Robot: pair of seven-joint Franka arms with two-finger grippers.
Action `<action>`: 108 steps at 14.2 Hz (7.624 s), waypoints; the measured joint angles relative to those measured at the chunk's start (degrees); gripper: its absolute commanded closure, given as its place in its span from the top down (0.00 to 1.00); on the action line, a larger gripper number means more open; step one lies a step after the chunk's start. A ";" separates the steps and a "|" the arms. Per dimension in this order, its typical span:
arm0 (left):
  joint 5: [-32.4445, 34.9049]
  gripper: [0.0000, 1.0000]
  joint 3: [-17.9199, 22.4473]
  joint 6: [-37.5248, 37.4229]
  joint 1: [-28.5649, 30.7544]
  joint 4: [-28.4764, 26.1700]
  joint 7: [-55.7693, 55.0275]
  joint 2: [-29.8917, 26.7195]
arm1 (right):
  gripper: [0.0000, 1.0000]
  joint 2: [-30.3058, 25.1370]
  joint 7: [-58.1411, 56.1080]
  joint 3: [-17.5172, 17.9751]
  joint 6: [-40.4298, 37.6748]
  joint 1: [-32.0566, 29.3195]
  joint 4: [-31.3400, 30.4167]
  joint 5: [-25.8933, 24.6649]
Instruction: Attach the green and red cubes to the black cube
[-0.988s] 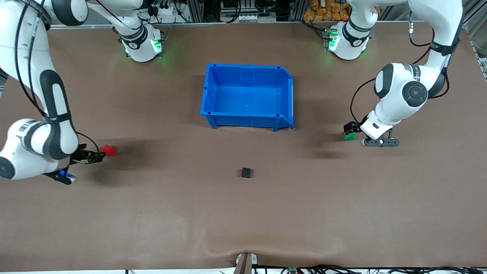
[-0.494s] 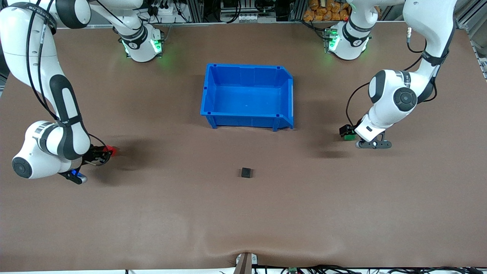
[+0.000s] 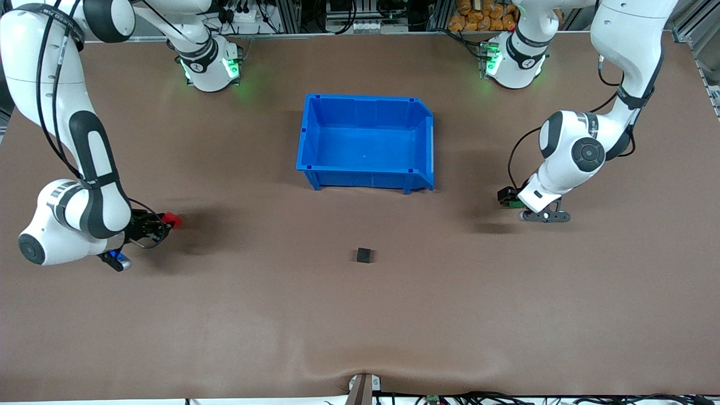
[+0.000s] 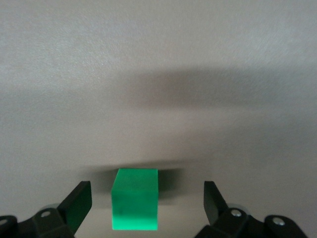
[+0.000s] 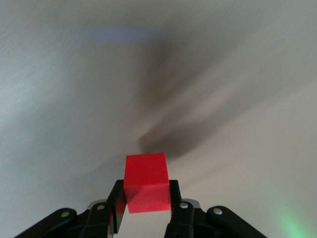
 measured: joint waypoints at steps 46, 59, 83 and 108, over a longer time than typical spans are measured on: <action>0.90 0.00 -1.48 -23.63 -16.76 48.64 -102.10 21.17 | 1.00 6.96 60.59 -19.17 10.99 26.38 31.61 16.72; 0.90 0.00 -1.50 -19.75 -27.71 60.73 -116.83 34.61 | 1.00 -7.82 1.82 -18.47 -21.14 5.16 33.62 6.36; 7.63 1.00 0.30 -14.40 -26.76 63.46 -113.55 32.33 | 1.00 -40.82 -17.31 4.45 -18.85 1.74 8.07 -19.87; -5.26 1.00 1.66 -52.01 -1.64 44.27 -20.86 -14.90 | 1.00 -41.83 -21.56 3.60 -21.14 1.36 7.99 -15.69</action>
